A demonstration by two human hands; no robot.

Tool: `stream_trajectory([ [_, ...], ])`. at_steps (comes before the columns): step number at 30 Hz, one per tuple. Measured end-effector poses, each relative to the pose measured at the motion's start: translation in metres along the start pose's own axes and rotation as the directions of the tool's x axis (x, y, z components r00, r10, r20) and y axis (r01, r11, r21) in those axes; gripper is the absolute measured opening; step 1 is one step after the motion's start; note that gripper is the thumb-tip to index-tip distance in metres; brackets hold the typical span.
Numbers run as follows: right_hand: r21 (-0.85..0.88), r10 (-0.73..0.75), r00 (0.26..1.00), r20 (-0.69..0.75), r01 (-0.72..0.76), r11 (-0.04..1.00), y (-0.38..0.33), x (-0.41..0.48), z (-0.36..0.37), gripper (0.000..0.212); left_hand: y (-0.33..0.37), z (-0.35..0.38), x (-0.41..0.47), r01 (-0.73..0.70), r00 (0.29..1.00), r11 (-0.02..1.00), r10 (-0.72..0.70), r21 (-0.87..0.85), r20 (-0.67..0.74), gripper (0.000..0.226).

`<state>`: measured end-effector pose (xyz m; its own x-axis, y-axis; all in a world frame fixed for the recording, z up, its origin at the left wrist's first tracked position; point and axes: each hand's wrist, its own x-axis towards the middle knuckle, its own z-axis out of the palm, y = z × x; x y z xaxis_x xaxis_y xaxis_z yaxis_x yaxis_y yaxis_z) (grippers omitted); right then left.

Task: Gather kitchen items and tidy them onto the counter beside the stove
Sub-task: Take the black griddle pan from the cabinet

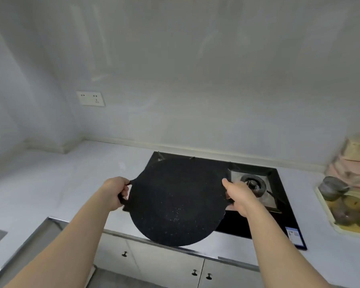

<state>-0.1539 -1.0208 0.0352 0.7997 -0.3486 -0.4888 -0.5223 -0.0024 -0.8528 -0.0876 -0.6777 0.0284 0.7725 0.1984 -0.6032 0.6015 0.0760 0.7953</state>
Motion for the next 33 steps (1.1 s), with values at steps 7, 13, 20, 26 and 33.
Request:
stream_trajectory([
  [7,-0.203,0.005,0.993,0.116,0.019,0.979,-0.047,0.036,0.120,0.022,0.032,-0.096,0.043,0.009,0.993,0.996,-0.020,-0.094,-0.115,0.016],
  [13,-0.283,0.117,0.964,0.240,-0.046,0.958,-0.071,0.043,0.244,0.020,0.039,-0.208,0.079,-0.007,0.977,0.985,-0.030,-0.173,-0.211,0.018],
  [20,-0.243,0.180,0.955,0.237,-0.121,0.962,-0.071,0.028,0.370,0.009,0.038,-0.338,0.131,0.060,0.966,0.967,-0.119,-0.249,-0.230,0.018],
  [26,-0.253,0.079,0.990,0.117,-0.047,0.966,-0.074,0.025,0.438,0.012,0.037,-0.404,0.169,0.111,0.976,0.970,-0.148,-0.216,-0.161,0.022],
  [33,-0.380,0.069,0.995,0.066,-0.039,0.924,-0.078,0.072,0.491,0.020,0.039,-0.424,0.229,0.170,0.968,0.977,-0.190,-0.129,-0.165,0.013],
])
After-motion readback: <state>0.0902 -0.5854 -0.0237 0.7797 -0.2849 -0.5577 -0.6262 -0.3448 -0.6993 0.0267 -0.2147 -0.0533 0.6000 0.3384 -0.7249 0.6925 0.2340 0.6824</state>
